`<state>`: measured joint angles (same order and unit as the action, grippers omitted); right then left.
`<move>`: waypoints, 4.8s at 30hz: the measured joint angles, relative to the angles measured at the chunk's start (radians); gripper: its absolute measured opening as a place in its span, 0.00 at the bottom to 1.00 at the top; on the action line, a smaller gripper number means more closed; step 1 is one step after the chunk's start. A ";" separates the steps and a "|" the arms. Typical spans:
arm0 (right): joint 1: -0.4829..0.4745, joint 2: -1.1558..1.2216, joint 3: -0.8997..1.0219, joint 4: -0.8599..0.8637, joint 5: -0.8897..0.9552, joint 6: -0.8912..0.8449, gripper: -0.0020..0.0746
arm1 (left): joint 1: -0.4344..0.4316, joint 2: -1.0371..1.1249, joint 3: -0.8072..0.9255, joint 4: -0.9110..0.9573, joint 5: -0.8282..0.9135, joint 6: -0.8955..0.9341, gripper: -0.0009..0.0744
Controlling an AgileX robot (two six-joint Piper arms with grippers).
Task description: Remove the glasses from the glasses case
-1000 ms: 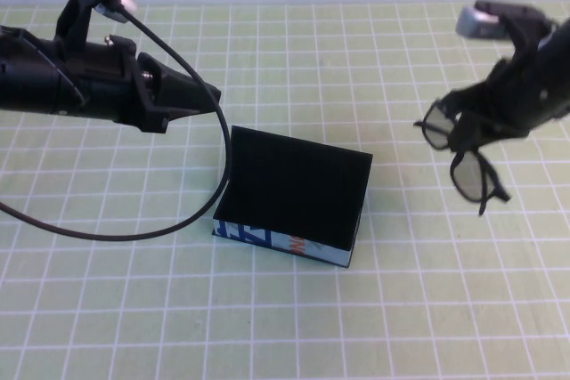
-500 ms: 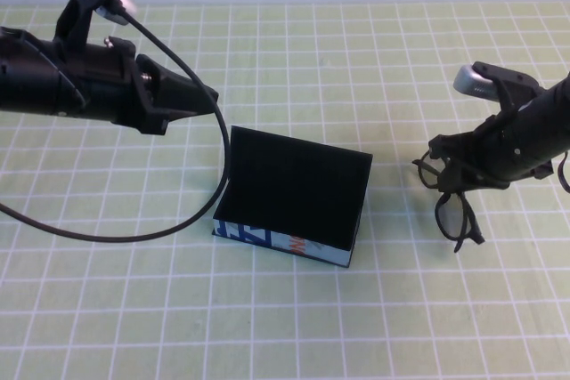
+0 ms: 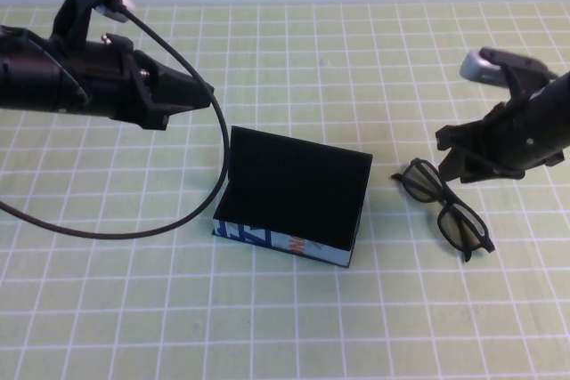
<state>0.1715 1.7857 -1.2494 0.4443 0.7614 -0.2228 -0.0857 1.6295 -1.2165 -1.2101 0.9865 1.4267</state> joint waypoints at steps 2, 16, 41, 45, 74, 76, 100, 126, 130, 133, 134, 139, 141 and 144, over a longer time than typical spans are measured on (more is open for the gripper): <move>0.000 -0.053 0.000 -0.009 0.038 0.000 0.22 | 0.000 0.000 0.000 0.000 -0.015 0.000 0.01; 0.000 -0.832 0.371 -0.103 0.209 0.074 0.01 | 0.000 -0.292 0.205 -0.118 -0.178 0.026 0.01; 0.000 -1.619 0.748 -0.113 -0.105 0.138 0.01 | 0.000 -1.516 1.100 -0.316 -0.697 0.070 0.01; 0.000 -1.619 0.846 -0.064 -0.323 0.125 0.01 | 0.000 -1.577 1.203 -0.323 -0.804 0.069 0.01; -0.026 -1.630 0.991 -0.202 -0.511 0.019 0.01 | 0.000 -1.583 1.241 -0.335 -0.888 0.069 0.01; -0.075 -1.664 1.028 -0.224 -0.525 0.015 0.01 | 0.000 -1.583 1.241 -0.335 -0.888 0.069 0.01; -0.158 -1.793 1.270 -0.258 -0.553 0.024 0.00 | 0.000 -1.584 1.241 -0.335 -0.890 0.069 0.01; -0.158 -1.793 1.277 -0.277 -0.449 0.028 0.00 | 0.000 -1.584 1.241 -0.335 -0.890 0.065 0.01; -0.158 -1.793 1.277 -0.277 -0.449 0.028 0.00 | 0.000 -1.584 1.241 -0.335 -0.890 0.065 0.01; -0.158 -1.793 1.277 -0.277 -0.449 0.028 0.00 | 0.000 -1.584 1.241 -0.339 -0.906 0.065 0.01; -0.158 -1.793 1.277 -0.277 -0.449 0.028 0.00 | 0.000 -1.584 1.241 -0.339 -0.917 0.065 0.01; -0.158 -1.793 1.277 -0.277 -0.449 0.028 0.00 | 0.000 -1.584 1.241 -0.042 -0.927 -0.136 0.01; -0.158 -1.793 1.277 -0.277 -0.449 0.028 0.00 | 0.000 -1.584 1.241 0.317 -0.927 -0.494 0.01; -0.158 -1.793 1.277 -0.277 -0.449 0.028 0.00 | 0.000 -1.590 1.241 0.799 -0.907 -0.958 0.01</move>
<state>0.0133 -0.0074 0.0272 0.1671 0.3120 -0.1946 -0.0857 0.0398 0.0248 -0.4109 0.0798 0.4691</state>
